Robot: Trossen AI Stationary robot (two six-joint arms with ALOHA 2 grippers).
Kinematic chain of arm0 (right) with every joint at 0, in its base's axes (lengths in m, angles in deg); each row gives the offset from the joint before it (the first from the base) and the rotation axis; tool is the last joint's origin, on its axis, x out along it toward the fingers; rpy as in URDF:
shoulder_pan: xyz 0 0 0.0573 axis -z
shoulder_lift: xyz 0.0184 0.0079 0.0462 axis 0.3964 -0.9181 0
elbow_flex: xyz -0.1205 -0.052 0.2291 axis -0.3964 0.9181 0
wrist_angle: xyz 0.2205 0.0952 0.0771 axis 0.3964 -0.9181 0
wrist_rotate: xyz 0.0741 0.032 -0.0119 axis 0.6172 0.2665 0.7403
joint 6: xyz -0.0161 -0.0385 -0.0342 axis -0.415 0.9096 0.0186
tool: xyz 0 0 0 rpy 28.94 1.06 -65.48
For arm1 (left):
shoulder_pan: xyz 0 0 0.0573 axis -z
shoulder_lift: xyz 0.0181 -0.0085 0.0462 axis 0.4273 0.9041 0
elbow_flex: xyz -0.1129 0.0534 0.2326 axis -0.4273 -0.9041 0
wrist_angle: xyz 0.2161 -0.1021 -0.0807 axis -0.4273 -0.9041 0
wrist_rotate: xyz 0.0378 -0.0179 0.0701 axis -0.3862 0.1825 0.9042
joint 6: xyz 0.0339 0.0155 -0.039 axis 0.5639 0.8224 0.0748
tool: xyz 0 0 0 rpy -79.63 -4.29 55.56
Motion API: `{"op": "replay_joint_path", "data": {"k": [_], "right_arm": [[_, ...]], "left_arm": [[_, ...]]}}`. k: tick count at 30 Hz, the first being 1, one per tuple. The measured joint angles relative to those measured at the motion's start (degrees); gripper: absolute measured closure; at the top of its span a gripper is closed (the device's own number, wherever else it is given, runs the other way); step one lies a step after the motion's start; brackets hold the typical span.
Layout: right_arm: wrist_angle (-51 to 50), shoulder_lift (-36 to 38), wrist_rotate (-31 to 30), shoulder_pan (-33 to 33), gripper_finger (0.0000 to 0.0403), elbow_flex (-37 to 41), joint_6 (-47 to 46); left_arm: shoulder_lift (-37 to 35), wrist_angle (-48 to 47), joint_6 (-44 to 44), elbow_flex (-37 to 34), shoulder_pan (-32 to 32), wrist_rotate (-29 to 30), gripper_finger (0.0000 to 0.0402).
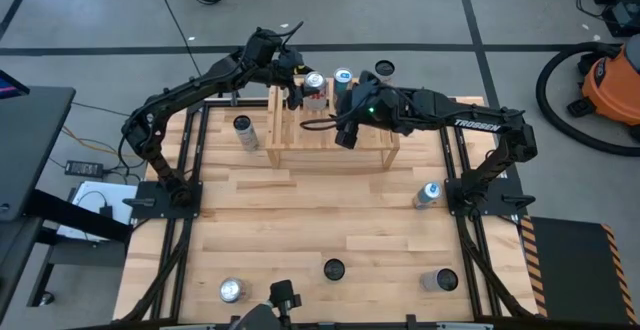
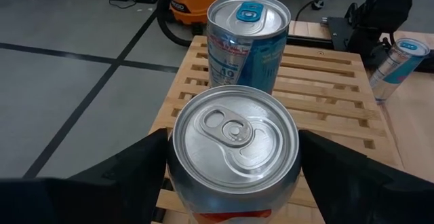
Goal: Place canned beverage on shelf
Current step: Put the right silver soda can on the shelf
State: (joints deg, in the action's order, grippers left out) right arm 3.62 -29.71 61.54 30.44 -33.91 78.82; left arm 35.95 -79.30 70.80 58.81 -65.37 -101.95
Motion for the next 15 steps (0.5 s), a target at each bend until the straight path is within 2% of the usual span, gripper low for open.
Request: {"op": "replay_joint_path", "data": {"k": [4, 9, 15], "right_arm": [[4.02, 0.0, 0.13, 0.0, 0.0146, 0.0, 0.02], [10.83, 0.0, 8.38, 1.7, 0.0146, 0.0, 0.01], [17.9, -0.15, 8.99, 2.1, 0.0146, 0.0, 0.0]], "left_arm": [[0.0, 0.02, -0.02, 0.0, 0.0, -0.01, 0.0087], [0.0, 0.12, -0.03, -0.02, 0.02, -0.01, 0.0087], [0.0, 0.26, -0.05, -0.02, 0.02, -0.03, 0.0087]]}}
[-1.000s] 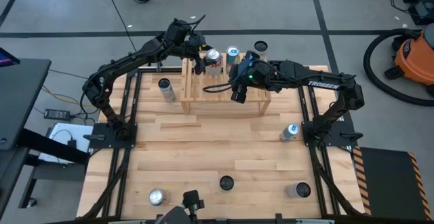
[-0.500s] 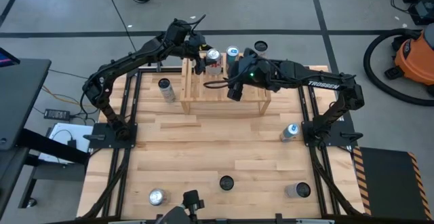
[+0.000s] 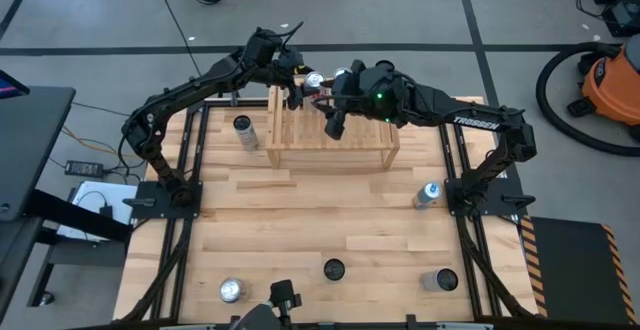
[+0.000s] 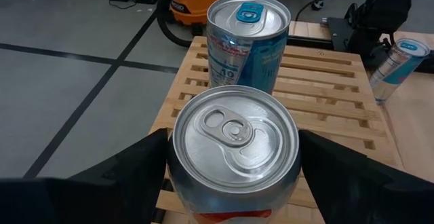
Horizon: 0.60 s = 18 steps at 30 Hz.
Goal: Place canned beverage on shelf
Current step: Put the right silver soda can on the shelf
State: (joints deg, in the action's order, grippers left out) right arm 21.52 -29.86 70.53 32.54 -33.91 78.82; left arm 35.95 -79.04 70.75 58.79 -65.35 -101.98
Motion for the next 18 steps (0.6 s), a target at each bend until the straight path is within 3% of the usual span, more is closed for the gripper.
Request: {"op": "replay_joint_path", "data": {"k": [18], "right_arm": [[12.52, 0.0, 0.01, 0.0, 0.0146, -0.02, 0.02]], "left_arm": [[0.07, 0.85, -1.82, -0.04, -0.94, 0.68, 0.0087]]}}
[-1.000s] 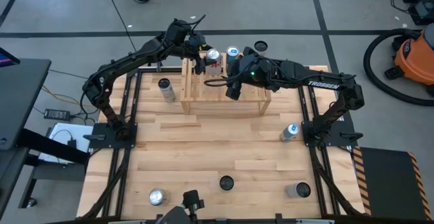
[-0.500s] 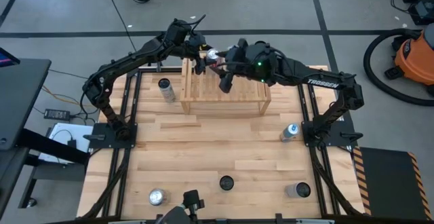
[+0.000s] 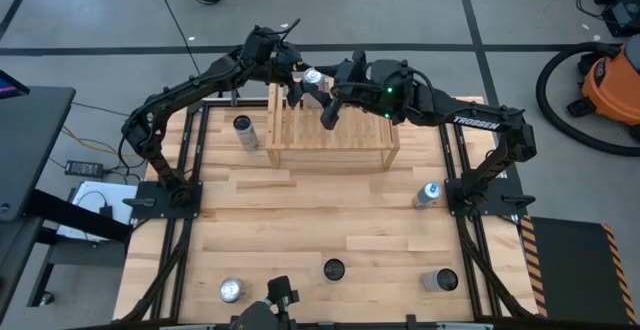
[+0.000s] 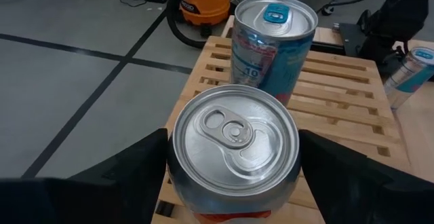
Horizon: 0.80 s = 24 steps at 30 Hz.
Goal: Place canned beverage on shelf
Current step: Put the right silver soda can on the shelf
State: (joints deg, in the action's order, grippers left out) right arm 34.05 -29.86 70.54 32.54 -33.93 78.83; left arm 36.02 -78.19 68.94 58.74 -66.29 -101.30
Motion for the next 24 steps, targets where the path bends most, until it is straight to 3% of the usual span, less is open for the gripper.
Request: {"op": "replay_joint_path", "data": {"k": [24], "right_arm": [[0.16, 0.0, -0.02, 0.02, 0.0146, 0.0, -0.01]], "left_arm": [[-1.27, -1.67, -0.09, -0.07, 2.01, -1.26, 0.0087]]}}
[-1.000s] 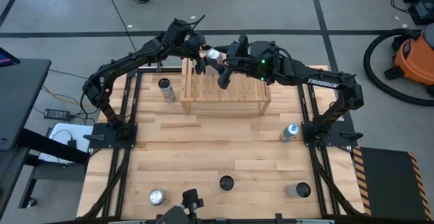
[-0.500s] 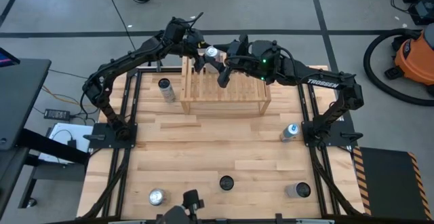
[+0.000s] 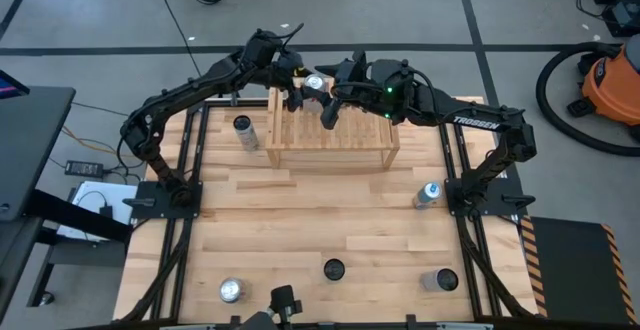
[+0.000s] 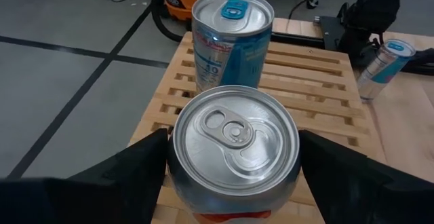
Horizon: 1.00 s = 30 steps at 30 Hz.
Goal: Place canned beverage on shelf
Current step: Put the right silver soda can on the shelf
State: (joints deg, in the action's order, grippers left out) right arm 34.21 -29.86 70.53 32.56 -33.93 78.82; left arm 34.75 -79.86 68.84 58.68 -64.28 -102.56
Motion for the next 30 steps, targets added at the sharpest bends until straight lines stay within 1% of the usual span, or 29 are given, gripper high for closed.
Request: {"op": "replay_joint_path", "data": {"k": [6, 30], "right_arm": [[-0.02, 0.0, 0.0, 0.0, 0.0146, 0.0, 0.01], [-0.02, 0.0, 0.0, -0.02, 0.0146, 0.02, 0.0]], "left_arm": [[-0.17, -0.53, 0.28, 0.02, -0.04, 1.46, 0.0087], [-0.17, -0.08, 0.41, 0.07, 0.33, 1.92, 0.0086]]}}
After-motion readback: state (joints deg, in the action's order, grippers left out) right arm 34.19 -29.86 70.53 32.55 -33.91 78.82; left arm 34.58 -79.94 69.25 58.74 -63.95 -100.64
